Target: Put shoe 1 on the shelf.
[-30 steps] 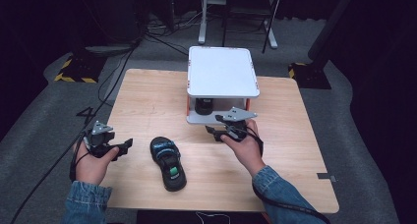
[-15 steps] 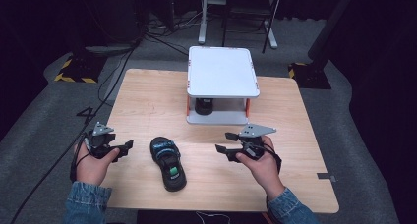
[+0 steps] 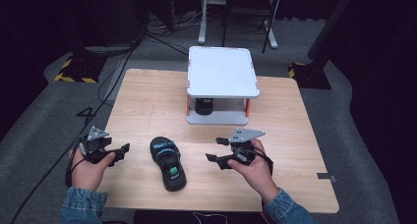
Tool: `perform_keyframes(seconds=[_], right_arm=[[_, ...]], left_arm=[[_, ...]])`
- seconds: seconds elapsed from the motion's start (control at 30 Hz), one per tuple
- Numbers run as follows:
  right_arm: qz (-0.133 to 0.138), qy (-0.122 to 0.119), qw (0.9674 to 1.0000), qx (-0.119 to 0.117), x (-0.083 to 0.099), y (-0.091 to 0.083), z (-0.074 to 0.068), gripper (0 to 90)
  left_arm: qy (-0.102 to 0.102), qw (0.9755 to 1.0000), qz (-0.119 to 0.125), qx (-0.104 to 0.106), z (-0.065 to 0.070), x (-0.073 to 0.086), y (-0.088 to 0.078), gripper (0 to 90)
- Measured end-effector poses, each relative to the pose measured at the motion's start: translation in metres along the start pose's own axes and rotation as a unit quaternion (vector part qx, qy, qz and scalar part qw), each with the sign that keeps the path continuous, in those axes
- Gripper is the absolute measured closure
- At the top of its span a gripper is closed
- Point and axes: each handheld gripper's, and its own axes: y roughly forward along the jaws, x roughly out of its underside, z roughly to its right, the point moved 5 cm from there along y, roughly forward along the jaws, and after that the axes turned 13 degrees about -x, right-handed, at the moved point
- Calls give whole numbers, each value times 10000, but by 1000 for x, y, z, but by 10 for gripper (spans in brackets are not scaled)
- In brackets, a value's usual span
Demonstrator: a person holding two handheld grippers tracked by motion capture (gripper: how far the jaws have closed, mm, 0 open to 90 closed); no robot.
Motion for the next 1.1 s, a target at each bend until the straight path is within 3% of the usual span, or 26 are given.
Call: perform_keyframes(seconds=[0.13,0.33,0.7,0.93,1.07,1.1], right_arm=[[-154,-169,9997,-96,0,13,-7,264],[-286,-305,9984,-380,-5,40,-21,160],[-593,-510,9936,-813,3,93,-54,156],[-590,-452,9939,-810,8,110,-57,154],[-524,-451,9938,-869,10,110,-52,268],[-578,-487,9929,-924,9,109,-51,365]], left_arm=[[-12,10000,-8,-17,-1,7,-3,274],[-77,9999,-16,-139,-11,18,-13,274],[-222,9993,-42,-285,-21,32,-25,274],[-192,9993,-73,-310,-22,35,-26,276],[-176,9994,-71,-296,-21,35,-25,277],[-175,9994,-70,-302,-21,35,-25,278]])
